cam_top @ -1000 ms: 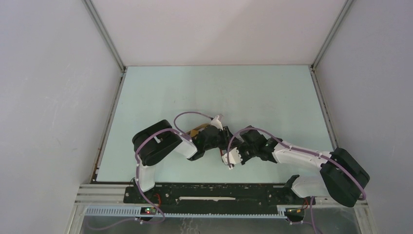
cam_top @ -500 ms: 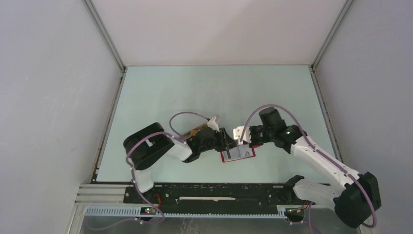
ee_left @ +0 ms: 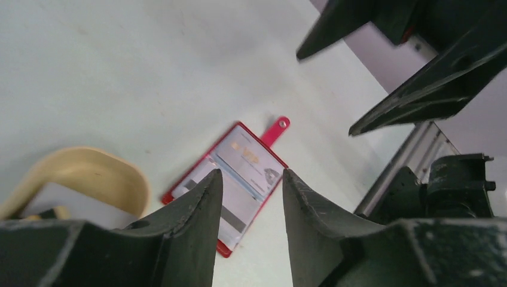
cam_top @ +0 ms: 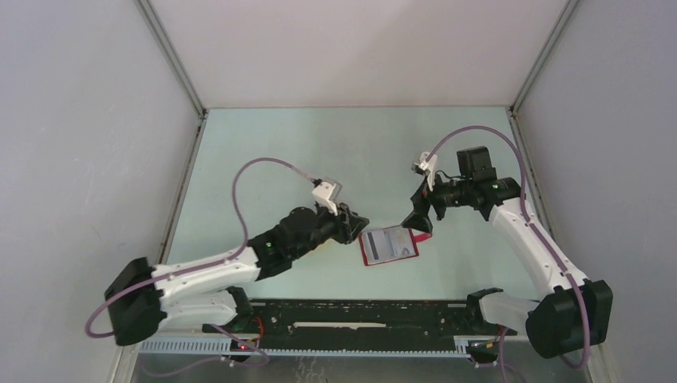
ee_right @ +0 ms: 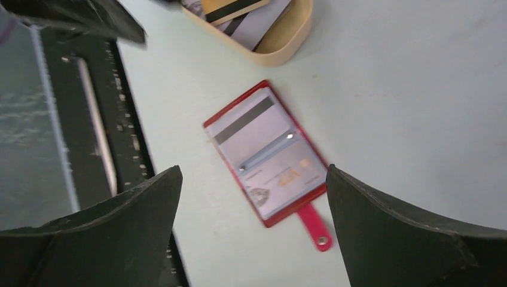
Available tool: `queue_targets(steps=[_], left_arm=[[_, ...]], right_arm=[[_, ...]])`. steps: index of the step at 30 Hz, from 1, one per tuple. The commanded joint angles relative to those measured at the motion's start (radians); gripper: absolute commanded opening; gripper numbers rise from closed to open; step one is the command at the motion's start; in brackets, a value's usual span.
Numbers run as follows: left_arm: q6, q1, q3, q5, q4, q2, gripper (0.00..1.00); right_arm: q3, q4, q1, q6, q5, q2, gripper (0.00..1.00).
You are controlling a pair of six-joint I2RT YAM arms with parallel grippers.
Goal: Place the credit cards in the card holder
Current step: Insert the credit card into the card holder.
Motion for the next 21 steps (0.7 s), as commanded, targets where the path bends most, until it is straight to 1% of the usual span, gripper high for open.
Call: queue_targets(steps=[1, 2, 3, 4, 5, 7, 8, 10, 11, 14, 17, 21], left_arm=[[0.213, -0.004, -0.020, -0.177, -0.129, -0.199, 0.55], [0.223, -0.004, -0.036, -0.205, -0.126, -0.236, 0.62], [0.227, -0.004, -0.054, -0.231, -0.120, -0.269, 0.76], [0.223, -0.003, -0.070, -0.267, -0.111, -0.294, 0.85], [0.210, -0.001, -0.088, -0.300, -0.097, -0.317, 0.99], [0.164, 0.021, -0.122, -0.308, -0.069, -0.344, 1.00], [0.140, 0.045, -0.136, -0.266, -0.050, -0.348, 1.00], [0.099, 0.101, -0.149, -0.109, -0.012, -0.333, 1.00], [0.082, 0.112, -0.149, -0.058, 0.001, -0.316, 1.00], [0.050, 0.114, -0.152, 0.070, 0.038, -0.246, 1.00], [0.025, 0.114, -0.171, 0.154, 0.102, -0.161, 1.00], [0.024, 0.098, -0.178, 0.190, 0.143, -0.067, 0.97]], right_arm=[[-0.053, 0.023, -0.054, 0.216, -0.167, 0.005, 1.00], [-0.065, 0.038, -0.075, 0.258, -0.181, 0.020, 1.00], [-0.071, 0.042, -0.106, 0.286, -0.211, 0.045, 1.00], [-0.072, 0.038, -0.123, 0.306, -0.220, 0.070, 0.99], [-0.072, 0.033, -0.145, 0.320, -0.224, 0.102, 0.98], [-0.072, 0.026, -0.162, 0.349, -0.215, 0.159, 0.95], [-0.072, 0.022, -0.165, 0.357, -0.209, 0.189, 0.94], [-0.069, 0.005, -0.168, 0.361, -0.196, 0.246, 0.92], [-0.067, -0.006, -0.168, 0.358, -0.193, 0.273, 0.90], [-0.055, -0.034, -0.165, 0.351, -0.165, 0.350, 0.85], [-0.049, -0.054, -0.168, 0.346, -0.147, 0.399, 0.81], [-0.034, -0.067, -0.162, 0.343, -0.137, 0.461, 0.74]])
